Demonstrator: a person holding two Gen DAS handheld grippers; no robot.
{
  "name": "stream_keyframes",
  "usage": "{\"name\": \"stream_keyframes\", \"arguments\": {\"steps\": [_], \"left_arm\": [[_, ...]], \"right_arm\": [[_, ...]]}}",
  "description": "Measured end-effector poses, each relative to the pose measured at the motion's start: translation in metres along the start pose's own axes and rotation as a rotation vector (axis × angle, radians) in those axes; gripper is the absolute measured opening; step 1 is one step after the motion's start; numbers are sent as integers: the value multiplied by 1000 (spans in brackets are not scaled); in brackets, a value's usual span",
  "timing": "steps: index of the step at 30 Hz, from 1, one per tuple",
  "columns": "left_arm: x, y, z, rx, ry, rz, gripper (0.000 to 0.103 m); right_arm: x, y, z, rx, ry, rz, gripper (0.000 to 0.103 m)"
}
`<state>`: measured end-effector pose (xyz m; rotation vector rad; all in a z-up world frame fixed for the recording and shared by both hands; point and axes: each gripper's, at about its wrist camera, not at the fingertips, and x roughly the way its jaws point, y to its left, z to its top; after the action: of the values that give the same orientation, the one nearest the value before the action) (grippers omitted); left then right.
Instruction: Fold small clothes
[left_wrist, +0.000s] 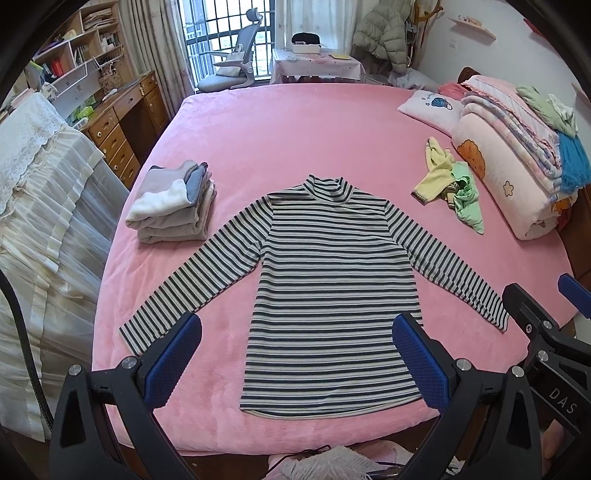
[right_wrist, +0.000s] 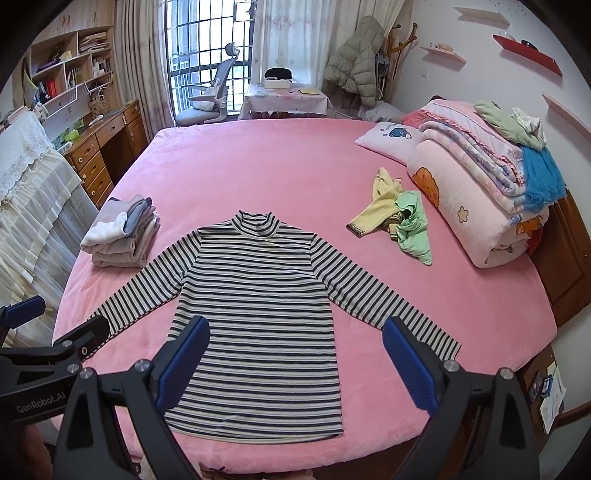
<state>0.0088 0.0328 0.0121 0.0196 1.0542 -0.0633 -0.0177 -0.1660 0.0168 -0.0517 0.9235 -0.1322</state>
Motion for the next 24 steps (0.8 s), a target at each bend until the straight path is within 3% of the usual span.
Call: {"name": "stream_keyframes", "arguments": {"steps": [24], "left_arm": [[32,34,17,40,51,-35,103]], "right_arm": [[10,19,-8,98,35,-66,95]]}}
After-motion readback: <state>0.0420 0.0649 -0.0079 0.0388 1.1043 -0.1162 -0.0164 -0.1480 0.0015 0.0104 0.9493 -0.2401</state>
